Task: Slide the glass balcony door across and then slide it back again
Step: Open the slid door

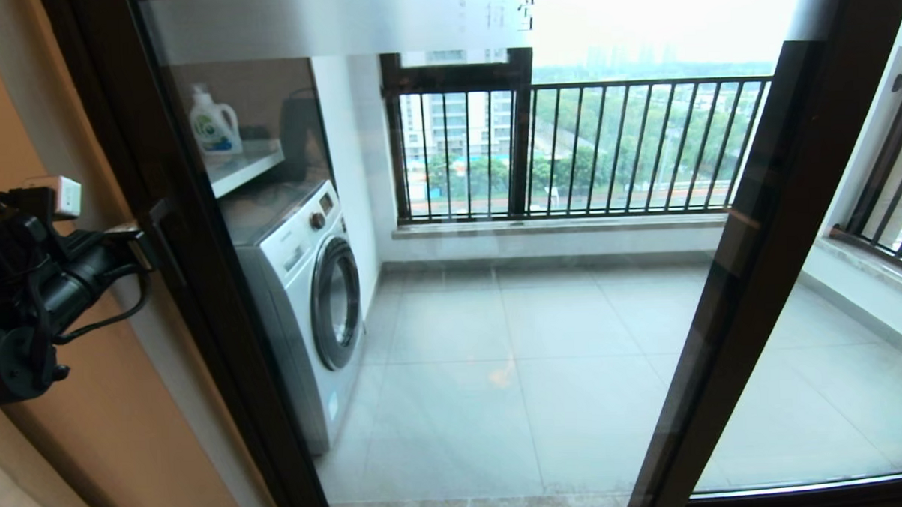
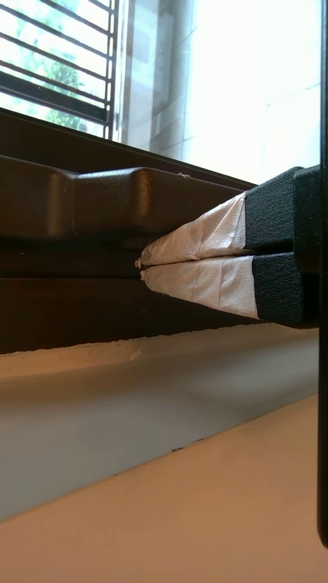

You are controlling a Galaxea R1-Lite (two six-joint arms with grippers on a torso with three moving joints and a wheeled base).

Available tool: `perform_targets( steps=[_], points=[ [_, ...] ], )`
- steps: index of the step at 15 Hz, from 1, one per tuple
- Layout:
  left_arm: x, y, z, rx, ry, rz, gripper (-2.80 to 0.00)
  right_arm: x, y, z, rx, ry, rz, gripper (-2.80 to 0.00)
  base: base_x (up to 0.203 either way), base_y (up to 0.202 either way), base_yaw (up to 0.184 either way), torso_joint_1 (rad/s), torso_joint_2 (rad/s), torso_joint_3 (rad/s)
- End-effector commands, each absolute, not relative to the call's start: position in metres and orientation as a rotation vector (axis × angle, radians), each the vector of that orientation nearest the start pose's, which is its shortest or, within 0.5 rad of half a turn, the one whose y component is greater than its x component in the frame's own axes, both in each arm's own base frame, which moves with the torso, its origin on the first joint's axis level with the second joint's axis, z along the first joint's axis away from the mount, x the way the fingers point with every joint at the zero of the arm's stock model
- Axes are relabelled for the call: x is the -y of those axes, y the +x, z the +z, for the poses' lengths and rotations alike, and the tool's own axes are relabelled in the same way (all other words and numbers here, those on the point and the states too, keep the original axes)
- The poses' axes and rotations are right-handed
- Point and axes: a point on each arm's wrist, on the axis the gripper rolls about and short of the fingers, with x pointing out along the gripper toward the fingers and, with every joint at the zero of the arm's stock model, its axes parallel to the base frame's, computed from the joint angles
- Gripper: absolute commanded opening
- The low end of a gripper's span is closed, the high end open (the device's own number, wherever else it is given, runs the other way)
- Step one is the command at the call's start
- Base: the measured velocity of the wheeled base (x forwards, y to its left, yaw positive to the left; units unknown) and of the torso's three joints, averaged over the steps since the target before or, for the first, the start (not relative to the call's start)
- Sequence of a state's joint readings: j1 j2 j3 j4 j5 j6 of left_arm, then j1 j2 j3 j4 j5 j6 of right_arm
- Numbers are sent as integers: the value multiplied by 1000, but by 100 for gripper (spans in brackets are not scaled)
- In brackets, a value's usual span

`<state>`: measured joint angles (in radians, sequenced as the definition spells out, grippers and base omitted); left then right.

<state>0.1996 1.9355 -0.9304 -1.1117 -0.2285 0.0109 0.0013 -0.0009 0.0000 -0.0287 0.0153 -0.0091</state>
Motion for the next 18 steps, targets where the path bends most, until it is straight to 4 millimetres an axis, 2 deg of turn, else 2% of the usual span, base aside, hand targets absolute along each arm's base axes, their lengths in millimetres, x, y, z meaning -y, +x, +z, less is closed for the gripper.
perform_targets(
  steps=[1,10,18],
  points=[
    [-57,359,189,122,36,-61,-280,0,-22,76,20,-9,17,-280,0,0,0,0,0,0],
    [-40,356,191,125,33,-103,-280,0,-22,76,20,-11,17,-280,0,0,0,0,0,0],
    [-35,356,191,125,38,-114,-280,0,-22,76,20,-10,17,-280,0,0,0,0,0,0]
  ],
)
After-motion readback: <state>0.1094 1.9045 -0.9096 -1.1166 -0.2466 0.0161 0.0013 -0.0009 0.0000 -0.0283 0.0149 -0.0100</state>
